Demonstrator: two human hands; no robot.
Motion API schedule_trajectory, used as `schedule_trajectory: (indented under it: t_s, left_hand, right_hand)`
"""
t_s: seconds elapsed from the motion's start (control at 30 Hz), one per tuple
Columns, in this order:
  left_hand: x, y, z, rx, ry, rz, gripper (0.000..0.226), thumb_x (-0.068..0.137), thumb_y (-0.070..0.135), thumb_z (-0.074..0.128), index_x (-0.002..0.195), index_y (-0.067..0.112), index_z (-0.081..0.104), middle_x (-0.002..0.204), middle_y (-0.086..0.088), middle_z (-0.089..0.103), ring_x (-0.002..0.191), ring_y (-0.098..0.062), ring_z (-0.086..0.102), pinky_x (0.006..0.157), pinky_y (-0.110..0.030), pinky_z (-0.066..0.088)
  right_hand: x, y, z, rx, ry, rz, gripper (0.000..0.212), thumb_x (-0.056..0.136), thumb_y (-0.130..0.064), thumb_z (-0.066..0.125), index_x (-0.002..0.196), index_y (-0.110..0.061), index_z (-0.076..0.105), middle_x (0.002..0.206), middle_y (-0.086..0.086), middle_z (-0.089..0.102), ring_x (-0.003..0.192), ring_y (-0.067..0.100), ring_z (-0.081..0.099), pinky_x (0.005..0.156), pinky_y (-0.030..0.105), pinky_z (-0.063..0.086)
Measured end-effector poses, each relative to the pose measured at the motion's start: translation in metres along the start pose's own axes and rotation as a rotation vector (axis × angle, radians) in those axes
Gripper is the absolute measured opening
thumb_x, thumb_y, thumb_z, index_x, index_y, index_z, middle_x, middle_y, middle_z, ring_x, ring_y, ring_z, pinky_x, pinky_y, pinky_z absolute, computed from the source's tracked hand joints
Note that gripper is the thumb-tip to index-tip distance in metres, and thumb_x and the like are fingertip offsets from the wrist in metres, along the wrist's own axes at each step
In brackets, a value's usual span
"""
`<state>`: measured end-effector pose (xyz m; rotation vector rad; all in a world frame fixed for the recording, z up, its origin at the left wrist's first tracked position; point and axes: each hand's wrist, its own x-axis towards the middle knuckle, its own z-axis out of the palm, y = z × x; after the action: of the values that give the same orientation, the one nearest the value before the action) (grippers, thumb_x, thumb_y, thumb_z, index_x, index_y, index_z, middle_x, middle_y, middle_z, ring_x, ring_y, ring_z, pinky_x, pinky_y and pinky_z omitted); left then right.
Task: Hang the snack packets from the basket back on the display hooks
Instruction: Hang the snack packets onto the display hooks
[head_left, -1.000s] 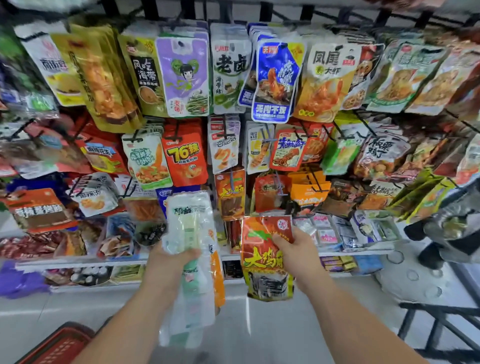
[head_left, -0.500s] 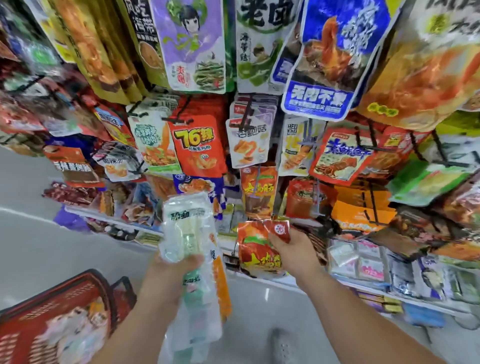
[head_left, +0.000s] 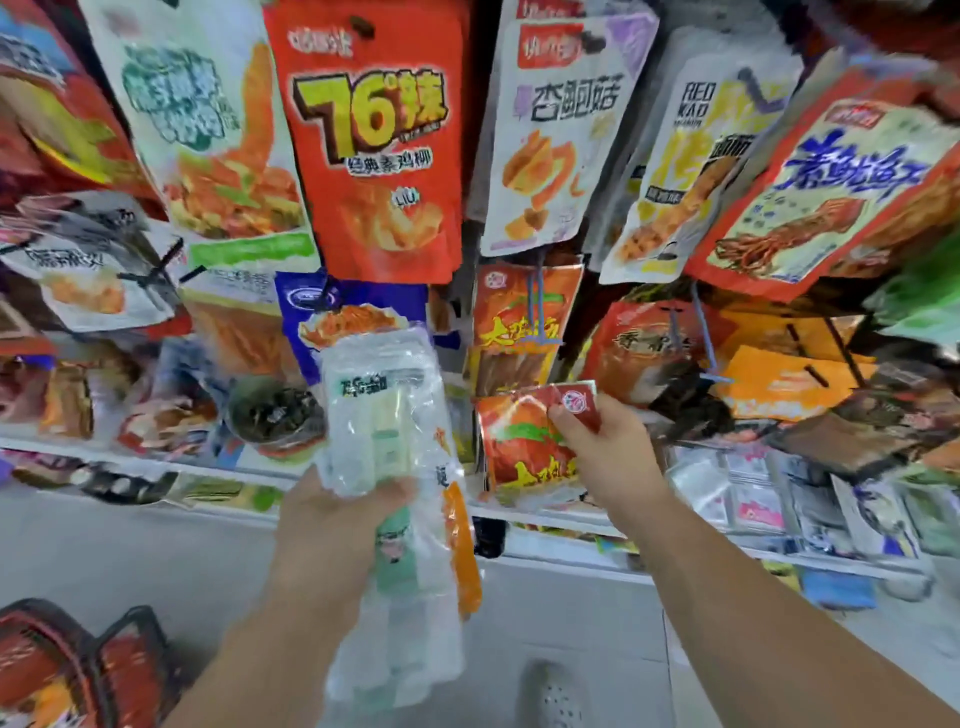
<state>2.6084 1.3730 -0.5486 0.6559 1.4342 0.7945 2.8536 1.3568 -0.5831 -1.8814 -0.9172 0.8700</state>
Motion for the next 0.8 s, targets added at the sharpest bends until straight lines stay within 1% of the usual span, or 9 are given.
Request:
schedule_trajectory:
  t_s: [0.07, 0.13, 0.2, 0.27, 0.4, 0.47, 0.57, 0.73, 0.8]
  left_hand:
    - [0.011, -0.009, -0.005, -0.003, -0.005, 0.026, 0.035, 0.079, -0.004, 0.082, 0.107, 0.016, 0.074, 0.09, -0.008, 0.081, 0.082, -0.037, 0.078, 0.077, -0.062, 0.062]
    - [0.019, -0.016, -0.006, -0.022, -0.008, 0.058, 0.035, 0.077, -0.004, 0.084, 0.104, 0.017, 0.074, 0.088, -0.006, 0.081, 0.084, -0.035, 0.078, 0.077, -0.06, 0.063]
    - [0.026, -0.023, -0.004, -0.078, -0.014, 0.097, 0.03, 0.079, -0.005, 0.082, 0.097, 0.017, 0.072, 0.082, -0.002, 0.081, 0.071, -0.025, 0.077, 0.057, -0.044, 0.063]
    - [0.032, -0.029, 0.0, -0.132, -0.024, 0.11, 0.027, 0.08, -0.004, 0.081, 0.094, 0.017, 0.071, 0.077, 0.001, 0.08, 0.058, -0.015, 0.073, 0.042, -0.026, 0.052]
    - [0.04, -0.038, 0.004, -0.131, -0.056, 0.126, 0.031, 0.08, -0.007, 0.079, 0.099, 0.017, 0.075, 0.091, -0.007, 0.081, 0.074, -0.026, 0.077, 0.064, -0.046, 0.065]
    - [0.04, -0.036, 0.003, -0.118, -0.063, 0.16, 0.033, 0.079, -0.009, 0.078, 0.099, 0.017, 0.074, 0.092, -0.006, 0.081, 0.072, -0.023, 0.076, 0.061, -0.043, 0.065]
    - [0.039, -0.031, 0.002, -0.116, -0.079, 0.215, 0.036, 0.079, -0.01, 0.077, 0.098, 0.021, 0.072, 0.088, 0.0, 0.081, 0.068, -0.016, 0.076, 0.05, -0.033, 0.059]
    - [0.043, -0.028, 0.004, -0.143, -0.097, 0.238, 0.037, 0.079, -0.009, 0.077, 0.093, 0.025, 0.073, 0.089, 0.003, 0.081, 0.07, -0.015, 0.077, 0.052, -0.034, 0.06]
    - [0.045, -0.028, 0.006, -0.131, -0.089, 0.245, 0.037, 0.079, -0.008, 0.078, 0.092, 0.026, 0.072, 0.09, 0.003, 0.081, 0.071, -0.016, 0.077, 0.054, -0.036, 0.061]
  right_hand:
    - [0.003, 0.006, 0.006, 0.045, 0.038, -0.038, 0.011, 0.097, -0.036, 0.069, 0.089, -0.031, 0.074, 0.093, -0.005, 0.078, 0.09, 0.013, 0.074, 0.086, 0.044, 0.062]
    - [0.009, 0.008, 0.01, 0.067, 0.085, -0.087, 0.012, 0.091, -0.048, 0.068, 0.095, -0.038, 0.075, 0.096, -0.005, 0.078, 0.095, 0.02, 0.074, 0.089, 0.053, 0.06]
    - [0.014, 0.006, 0.015, 0.095, 0.118, -0.151, 0.008, 0.094, -0.045, 0.067, 0.095, -0.041, 0.074, 0.096, -0.005, 0.078, 0.096, 0.022, 0.074, 0.088, 0.055, 0.06]
    - [0.019, 0.005, 0.021, 0.125, 0.153, -0.213, 0.012, 0.095, -0.044, 0.066, 0.098, -0.037, 0.074, 0.099, -0.004, 0.078, 0.099, 0.023, 0.074, 0.088, 0.055, 0.059]
    - [0.026, 0.001, 0.037, 0.181, 0.172, -0.278, 0.019, 0.094, -0.046, 0.065, 0.097, -0.029, 0.074, 0.1, 0.001, 0.078, 0.1, 0.028, 0.073, 0.087, 0.057, 0.059]
    - [0.028, -0.005, 0.041, 0.215, 0.169, -0.288, 0.012, 0.098, -0.039, 0.064, 0.094, -0.033, 0.074, 0.1, -0.001, 0.078, 0.099, 0.025, 0.074, 0.087, 0.056, 0.06]
    - [0.034, -0.012, 0.044, 0.264, 0.174, -0.296, 0.013, 0.097, -0.041, 0.063, 0.091, -0.037, 0.074, 0.1, 0.003, 0.077, 0.098, 0.03, 0.074, 0.087, 0.059, 0.059]
    - [0.039, -0.014, 0.047, 0.316, 0.199, -0.292, 0.013, 0.097, -0.038, 0.064, 0.091, -0.037, 0.076, 0.103, 0.0, 0.078, 0.101, 0.024, 0.074, 0.088, 0.054, 0.06]
    - [0.038, -0.015, 0.048, 0.31, 0.217, -0.286, 0.014, 0.1, -0.031, 0.064, 0.091, -0.03, 0.075, 0.098, 0.001, 0.078, 0.095, 0.023, 0.074, 0.085, 0.054, 0.061]
